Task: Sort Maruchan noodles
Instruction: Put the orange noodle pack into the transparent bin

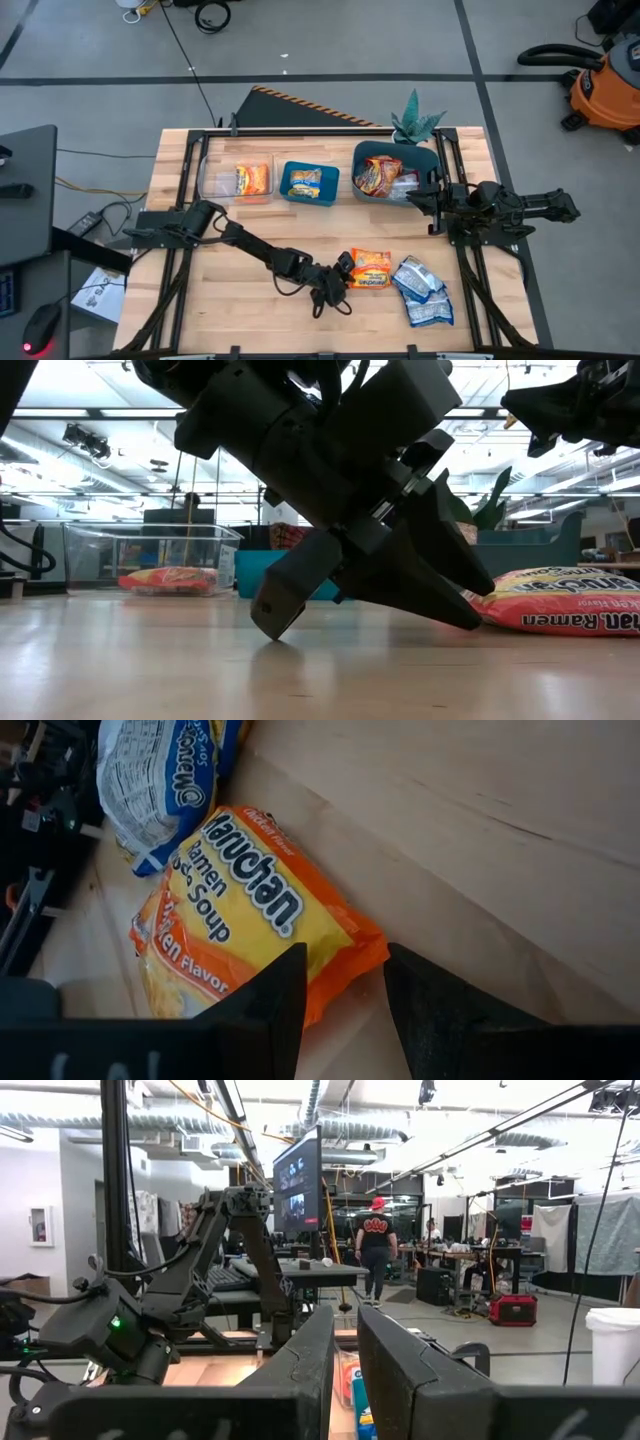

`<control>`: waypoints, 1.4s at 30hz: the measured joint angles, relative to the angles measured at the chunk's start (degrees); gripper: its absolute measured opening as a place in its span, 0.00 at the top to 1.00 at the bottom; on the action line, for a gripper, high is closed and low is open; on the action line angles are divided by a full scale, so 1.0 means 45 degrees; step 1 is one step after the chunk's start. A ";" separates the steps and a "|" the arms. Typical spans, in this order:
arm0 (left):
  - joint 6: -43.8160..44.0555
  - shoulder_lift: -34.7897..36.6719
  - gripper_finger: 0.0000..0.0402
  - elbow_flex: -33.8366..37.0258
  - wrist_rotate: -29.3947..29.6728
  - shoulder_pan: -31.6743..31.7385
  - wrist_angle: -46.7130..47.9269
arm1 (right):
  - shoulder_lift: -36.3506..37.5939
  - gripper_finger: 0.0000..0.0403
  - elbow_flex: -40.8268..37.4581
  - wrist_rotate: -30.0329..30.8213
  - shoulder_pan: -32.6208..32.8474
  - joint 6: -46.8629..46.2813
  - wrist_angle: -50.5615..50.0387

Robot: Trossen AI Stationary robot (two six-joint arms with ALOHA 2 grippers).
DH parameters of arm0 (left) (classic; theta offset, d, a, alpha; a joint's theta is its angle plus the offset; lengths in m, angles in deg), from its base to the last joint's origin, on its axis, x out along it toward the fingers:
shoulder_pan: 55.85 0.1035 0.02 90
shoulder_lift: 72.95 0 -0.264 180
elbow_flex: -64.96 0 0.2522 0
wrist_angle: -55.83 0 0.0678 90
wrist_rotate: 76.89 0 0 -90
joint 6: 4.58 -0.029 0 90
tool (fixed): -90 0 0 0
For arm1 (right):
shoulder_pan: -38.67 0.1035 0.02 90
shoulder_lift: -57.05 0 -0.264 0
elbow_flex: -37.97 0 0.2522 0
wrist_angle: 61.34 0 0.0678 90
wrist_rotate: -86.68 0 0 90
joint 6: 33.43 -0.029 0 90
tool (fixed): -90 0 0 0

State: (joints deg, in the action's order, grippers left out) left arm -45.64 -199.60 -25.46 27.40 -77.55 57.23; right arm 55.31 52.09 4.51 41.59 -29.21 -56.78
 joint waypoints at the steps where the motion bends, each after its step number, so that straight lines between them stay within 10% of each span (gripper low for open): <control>1: 0.0079 0.0000 0.65 0.0000 -0.0002 0.0000 0.0018 | 0.0000 0.86 0.0003 0.0000 0.0002 0.0002 0.0000; 25: 0.1893 0.0144 0.98 0.0067 0.0056 0.0000 0.0174 | 0.0000 0.86 0.0000 0.0000 0.0000 0.0000 0.0000; 42: 0.2010 0.3119 1.00 0.0044 0.3871 0.0029 0.0639 | 0.0000 0.86 0.0001 -0.0005 0.0001 0.0002 -0.0003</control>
State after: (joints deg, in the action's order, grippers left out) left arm -36.60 -185.57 -25.27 44.82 -77.41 60.10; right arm 55.31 52.10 4.49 41.59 -29.20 -56.79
